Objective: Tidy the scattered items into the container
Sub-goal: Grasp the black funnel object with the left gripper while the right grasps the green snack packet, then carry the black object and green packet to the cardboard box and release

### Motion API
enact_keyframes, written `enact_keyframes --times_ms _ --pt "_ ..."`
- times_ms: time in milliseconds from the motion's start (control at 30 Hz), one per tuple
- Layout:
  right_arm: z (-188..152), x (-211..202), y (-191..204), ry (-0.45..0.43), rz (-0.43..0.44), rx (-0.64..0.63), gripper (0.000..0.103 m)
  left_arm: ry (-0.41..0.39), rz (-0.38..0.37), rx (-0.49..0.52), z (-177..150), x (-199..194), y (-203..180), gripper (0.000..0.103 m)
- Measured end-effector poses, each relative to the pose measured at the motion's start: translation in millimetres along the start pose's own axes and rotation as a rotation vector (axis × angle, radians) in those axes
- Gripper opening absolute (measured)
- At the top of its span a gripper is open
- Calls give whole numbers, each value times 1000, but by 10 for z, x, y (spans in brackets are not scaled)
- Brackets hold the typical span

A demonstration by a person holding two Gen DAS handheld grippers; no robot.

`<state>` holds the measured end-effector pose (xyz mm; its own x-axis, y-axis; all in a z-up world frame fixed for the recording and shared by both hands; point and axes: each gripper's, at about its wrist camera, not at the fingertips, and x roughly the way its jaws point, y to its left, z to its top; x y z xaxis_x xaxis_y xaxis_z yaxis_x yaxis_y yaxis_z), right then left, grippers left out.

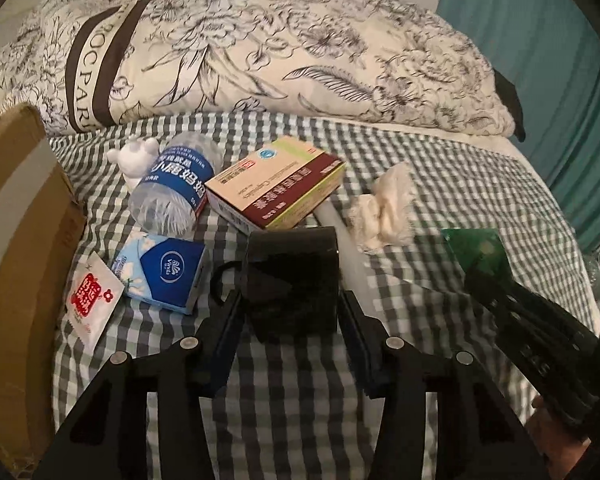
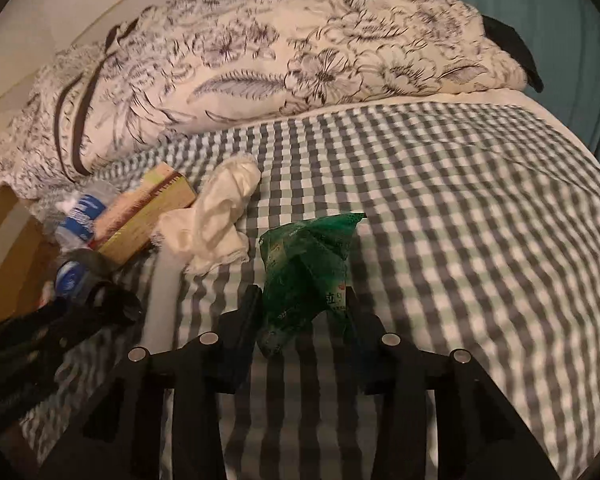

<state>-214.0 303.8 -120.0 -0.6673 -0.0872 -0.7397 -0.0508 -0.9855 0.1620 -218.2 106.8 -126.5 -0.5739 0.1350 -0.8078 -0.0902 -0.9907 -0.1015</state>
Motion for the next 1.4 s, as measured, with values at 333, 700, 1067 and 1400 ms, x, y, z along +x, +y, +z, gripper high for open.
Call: enact_keyframes --times_ms 333,700,1067,1400 --pt "-278 -758 -96 -51 32 48 39 18 -21 -8 -202 -348 66 20" --pt "-437 -846 -252 -31 31 87 39 32 30 -74 -90 20 65 85" --pt "-479 -526 -282 22 32 85 39 42 -35 -118 80 412 93 18" --pt "-460 -625 -219 3 35 70 39 -9 60 9 16 -7 -28 8"
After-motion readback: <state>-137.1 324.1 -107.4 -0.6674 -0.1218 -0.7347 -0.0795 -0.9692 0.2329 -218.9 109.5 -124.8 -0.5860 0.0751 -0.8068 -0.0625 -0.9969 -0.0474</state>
